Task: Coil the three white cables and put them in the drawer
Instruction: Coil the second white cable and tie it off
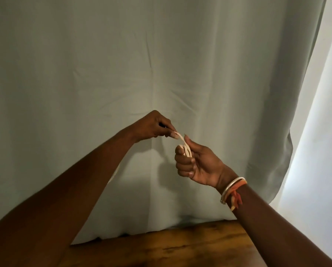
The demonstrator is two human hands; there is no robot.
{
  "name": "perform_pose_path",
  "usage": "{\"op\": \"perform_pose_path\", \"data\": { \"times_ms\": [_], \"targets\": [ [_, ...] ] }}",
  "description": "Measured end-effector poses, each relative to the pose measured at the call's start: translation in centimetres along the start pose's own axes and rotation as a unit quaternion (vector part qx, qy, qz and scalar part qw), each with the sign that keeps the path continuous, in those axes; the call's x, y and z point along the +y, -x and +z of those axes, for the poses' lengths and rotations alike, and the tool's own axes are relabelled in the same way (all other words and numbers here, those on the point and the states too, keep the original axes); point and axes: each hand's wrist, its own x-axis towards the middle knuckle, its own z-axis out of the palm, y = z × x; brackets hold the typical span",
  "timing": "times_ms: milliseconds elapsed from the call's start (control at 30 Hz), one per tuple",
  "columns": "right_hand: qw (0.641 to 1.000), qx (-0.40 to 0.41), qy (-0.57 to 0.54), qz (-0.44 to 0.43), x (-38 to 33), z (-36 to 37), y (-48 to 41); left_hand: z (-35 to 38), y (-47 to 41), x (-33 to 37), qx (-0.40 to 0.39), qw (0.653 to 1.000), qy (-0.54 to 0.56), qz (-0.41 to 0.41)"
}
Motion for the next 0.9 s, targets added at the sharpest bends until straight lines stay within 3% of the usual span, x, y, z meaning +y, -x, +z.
{"op": "perform_pose_path", "data": {
  "times_ms": [100, 200, 333, 467, 600, 733, 833, 900],
  "targets": [
    [0.990, -0.073, -0.066, -0.105, -0.5, 1.6, -0.3, 1.1, 0.5, -1.0, 0.049, 0.994, 0.082, -0.046],
    [0.963, -0.081, -0.121, -0.225, -1.2, 3.2, -1.0, 3.6, 1.0, -1.5, 0.065, 0.992, 0.090, -0.055],
    [0.905, 0.015, -0.158, -0.394, -3.0, 3.6, -1.7, 6.0, 1.4, -1.2, 0.050, 0.994, 0.097, -0.028],
    [0.850, 0.181, -0.127, -0.478, -3.9, 2.8, -2.1, 7.2, 1.4, -0.9, 0.012, 0.996, 0.083, -0.010],
    [0.796, 0.356, 0.081, -0.482, -3.9, 1.6, -2.7, 7.7, 1.1, -1.0, 0.006, 0.996, 0.085, -0.035],
    [0.672, 0.460, 0.338, -0.471, -3.7, -0.5, -2.8, 7.2, 1.0, -0.8, -0.046, 0.998, 0.031, -0.043],
    [0.620, 0.469, 0.480, -0.406, -4.0, -3.0, -2.7, 6.9, 0.9, -0.7, -0.091, 0.995, -0.009, -0.040],
    [0.599, 0.432, 0.610, -0.285, -3.5, -4.2, -2.6, 6.3, 0.6, -0.3, -0.130, 0.989, -0.069, -0.008]
  ]
}}
